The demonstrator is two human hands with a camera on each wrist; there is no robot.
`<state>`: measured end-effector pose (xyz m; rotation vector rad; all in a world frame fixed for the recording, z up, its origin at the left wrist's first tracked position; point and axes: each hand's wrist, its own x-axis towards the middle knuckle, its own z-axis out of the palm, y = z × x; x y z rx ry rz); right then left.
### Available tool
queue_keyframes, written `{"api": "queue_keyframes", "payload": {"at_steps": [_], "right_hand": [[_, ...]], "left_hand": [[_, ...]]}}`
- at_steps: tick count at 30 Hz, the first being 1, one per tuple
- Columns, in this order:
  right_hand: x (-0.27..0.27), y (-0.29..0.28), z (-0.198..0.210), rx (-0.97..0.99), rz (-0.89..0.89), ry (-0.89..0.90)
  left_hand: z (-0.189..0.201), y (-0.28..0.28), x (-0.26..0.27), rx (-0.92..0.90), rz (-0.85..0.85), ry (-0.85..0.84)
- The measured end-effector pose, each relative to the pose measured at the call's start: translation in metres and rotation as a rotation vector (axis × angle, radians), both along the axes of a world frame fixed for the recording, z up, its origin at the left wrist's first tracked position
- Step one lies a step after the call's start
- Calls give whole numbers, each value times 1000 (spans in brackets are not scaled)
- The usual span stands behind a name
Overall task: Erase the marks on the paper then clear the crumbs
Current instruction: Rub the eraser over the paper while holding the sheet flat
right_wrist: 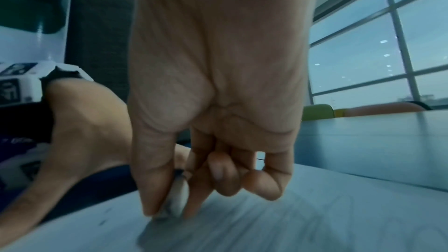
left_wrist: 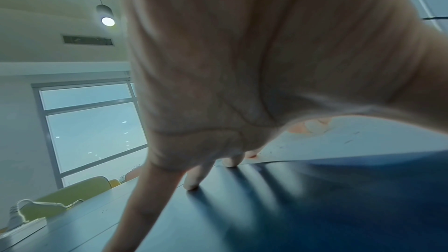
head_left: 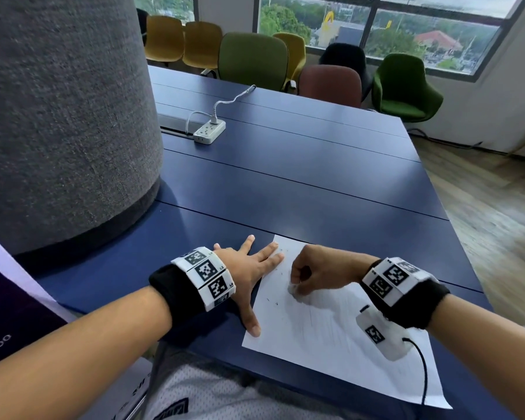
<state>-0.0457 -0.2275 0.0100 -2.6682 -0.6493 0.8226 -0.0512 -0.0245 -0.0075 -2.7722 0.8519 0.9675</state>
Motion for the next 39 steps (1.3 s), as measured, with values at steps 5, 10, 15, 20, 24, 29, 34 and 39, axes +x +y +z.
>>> {"api": "queue_keyframes", "payload": {"at_steps": [5, 10, 15, 20, 24, 29, 34, 39], "right_hand": [[32, -5, 2, 10, -214, -180], [24, -4, -4, 38, -180, -146], [23, -4, -1, 35, -179, -167], [-9, 2, -3, 57, -46, -46], [-9, 4, 1, 65, -65, -71], [-29, 6, -1, 92, -20, -15], [-25, 3, 0, 97, -60, -123], [-48, 7, 1, 85, 68, 27]], "left_hand": [[-1, 1, 1, -4, -9, -4], [-1, 1, 1, -7, -8, -6], [-1, 1, 1, -9, -5, 0], [0, 0, 0, 12, -4, -6], [1, -1, 0, 15, 4, -2], [3, -2, 0, 23, 5, 1], [2, -3, 0, 31, -1, 1], [4, -2, 1, 45, -5, 2]]}}
